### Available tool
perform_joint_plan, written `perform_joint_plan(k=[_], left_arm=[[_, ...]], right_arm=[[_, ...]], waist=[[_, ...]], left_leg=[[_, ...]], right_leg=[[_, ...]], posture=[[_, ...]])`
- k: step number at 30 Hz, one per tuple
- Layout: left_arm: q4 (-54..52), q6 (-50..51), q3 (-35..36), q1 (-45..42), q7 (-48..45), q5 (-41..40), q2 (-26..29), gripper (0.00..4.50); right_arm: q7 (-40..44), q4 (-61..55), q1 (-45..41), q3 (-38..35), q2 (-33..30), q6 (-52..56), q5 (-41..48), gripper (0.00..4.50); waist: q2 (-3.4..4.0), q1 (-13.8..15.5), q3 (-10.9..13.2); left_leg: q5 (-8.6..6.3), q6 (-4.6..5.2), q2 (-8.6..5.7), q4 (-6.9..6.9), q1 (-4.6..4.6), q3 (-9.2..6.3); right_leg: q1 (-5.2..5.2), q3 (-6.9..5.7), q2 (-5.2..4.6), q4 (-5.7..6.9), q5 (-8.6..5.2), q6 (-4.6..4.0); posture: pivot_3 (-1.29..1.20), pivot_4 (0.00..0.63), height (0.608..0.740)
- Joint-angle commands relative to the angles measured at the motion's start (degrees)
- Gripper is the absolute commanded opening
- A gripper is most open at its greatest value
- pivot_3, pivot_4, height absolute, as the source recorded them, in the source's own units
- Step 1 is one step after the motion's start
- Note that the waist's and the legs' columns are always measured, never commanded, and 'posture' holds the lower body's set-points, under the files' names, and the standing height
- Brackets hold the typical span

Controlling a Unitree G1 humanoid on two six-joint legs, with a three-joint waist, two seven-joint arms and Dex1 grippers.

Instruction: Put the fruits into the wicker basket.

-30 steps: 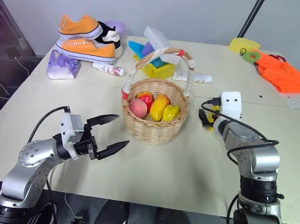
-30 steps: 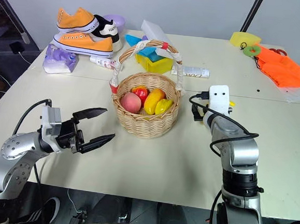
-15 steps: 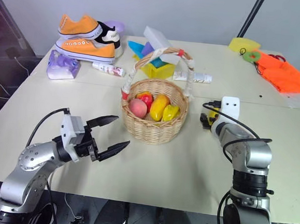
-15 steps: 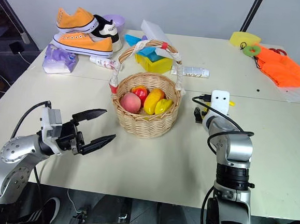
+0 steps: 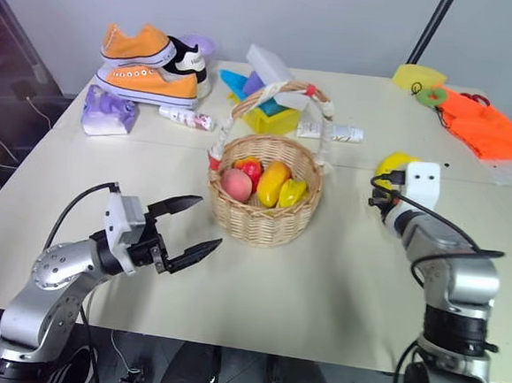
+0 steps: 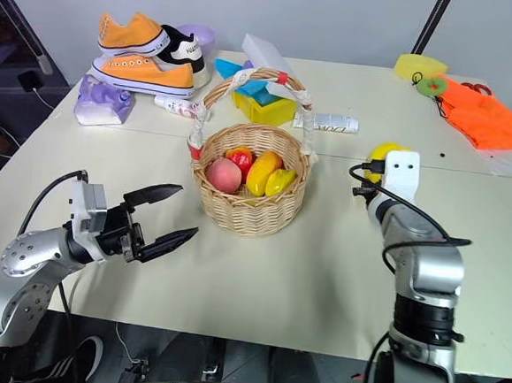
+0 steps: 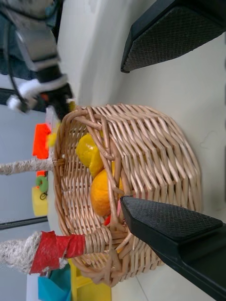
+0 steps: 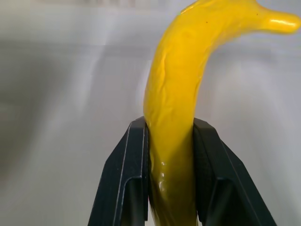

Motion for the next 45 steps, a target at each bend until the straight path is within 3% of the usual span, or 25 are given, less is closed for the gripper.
perform_joint_plan(k=[1,3,5,14,19,26,34,37,41,45], left_arm=[[0.0,-0.9,1.9,-0.2,-0.5,-0.9,0.4,4.50],[1.0,-1.5,2.3,-0.7,-1.0,-0.5,0.6,4.50],[2.2,-1.7,2.6,-1.7,-1.4,-0.6,0.7,4.50],[3.1,-1.5,2.4,-2.8,-2.3,-0.4,0.3,4.50],[2.5,-1.4,2.2,-2.7,-2.0,-0.2,0.1,4.50],[1.8,-1.9,1.9,-2.1,0.3,0.6,-1.6,4.50],[-0.2,-2.1,2.2,-0.5,2.8,1.0,-2.4,4.50],[-1.4,-2.0,1.8,0.6,3.6,1.1,-2.7,4.50],[-2.0,-1.9,2.1,1.6,3.9,0.8,-2.6,4.50],[-1.9,-1.9,2.7,1.6,3.6,0.5,-2.1,4.50]], right_arm=[[21.0,-8.2,5.9,-7.7,-8.0,-6.1,12.6,1.02],[33.8,-8.6,11.5,-10.3,-17.2,-7.9,15.8,1.02],[39.2,-7.4,14.3,-11.8,-22.5,-9.1,17.5,1.02],[42.2,-16.3,14.8,-10.5,-26.1,-5.8,28.0,1.02],[36.3,-17.5,3.7,0.0,-22.8,-2.8,30.7,1.02],[32.9,-10.1,-8.4,16.6,-16.6,-7.1,20.6,1.02],[32.7,-0.1,-15.9,23.1,-9.7,-13.9,12.7,1.02],[32.4,1.3,-16.4,23.1,-8.8,-14.7,11.1,2.08],[32.4,-0.3,-15.8,21.4,-9.3,-13.6,11.8,4.04],[32.3,-3.4,-13.4,15.8,-10.3,-14.0,14.6,4.04]], waist=[[0.00,0.1,0.0],[0.24,0.4,0.1],[0.16,0.3,0.1],[-0.01,0.2,0.2],[-0.07,-0.1,0.3],[-0.10,0.2,0.3],[-0.11,0.0,0.3],[-0.11,0.0,0.3],[-0.11,0.1,0.3],[-0.10,0.2,0.3]], left_leg=[[0.00,0.00,0.00,-0.03,0.02,0.00],[-0.02,0.04,0.00,-0.01,-0.01,0.00],[-0.06,0.11,0.03,-0.02,0.02,0.00],[-0.07,0.12,0.48,-0.03,0.00,0.44],[-0.08,0.11,0.49,-0.01,-0.01,0.46],[-0.08,0.11,0.49,-0.03,-0.13,0.47],[-0.08,0.11,0.49,-0.03,-0.13,0.50],[-0.08,0.11,0.50,-0.03,-0.12,0.50],[-0.08,0.11,0.49,-0.02,-0.13,0.51],[-0.08,0.11,0.49,-0.02,-0.12,0.50]], right_leg=[[0.05,0.00,0.00,-0.04,0.00,0.00],[0.10,-0.01,0.00,-0.19,0.01,0.04],[0.31,-0.03,0.00,-0.53,0.11,0.21],[0.10,-0.18,0.00,-0.71,0.31,0.30],[0.10,-0.17,-0.02,-0.76,0.36,0.21],[-0.01,-0.18,-0.03,-0.81,0.42,0.12],[-0.03,-0.19,-0.03,-0.80,0.51,-0.01],[-0.04,-0.19,-0.03,-0.77,0.51,-0.01],[-0.03,-0.19,-0.04,-0.79,0.53,-0.03],[-0.03,-0.20,-0.04,-0.77,0.53,-0.04]], posture=[[0.00,0.150,0.740],[0.00,0.150,0.740],[0.00,0.150,0.740],[0.00,0.150,0.740],[0.00,0.150,0.740],[0.00,0.150,0.740],[0.00,0.150,0.740],[0.00,0.150,0.740],[0.00,0.150,0.740],[0.00,0.150,0.740]])
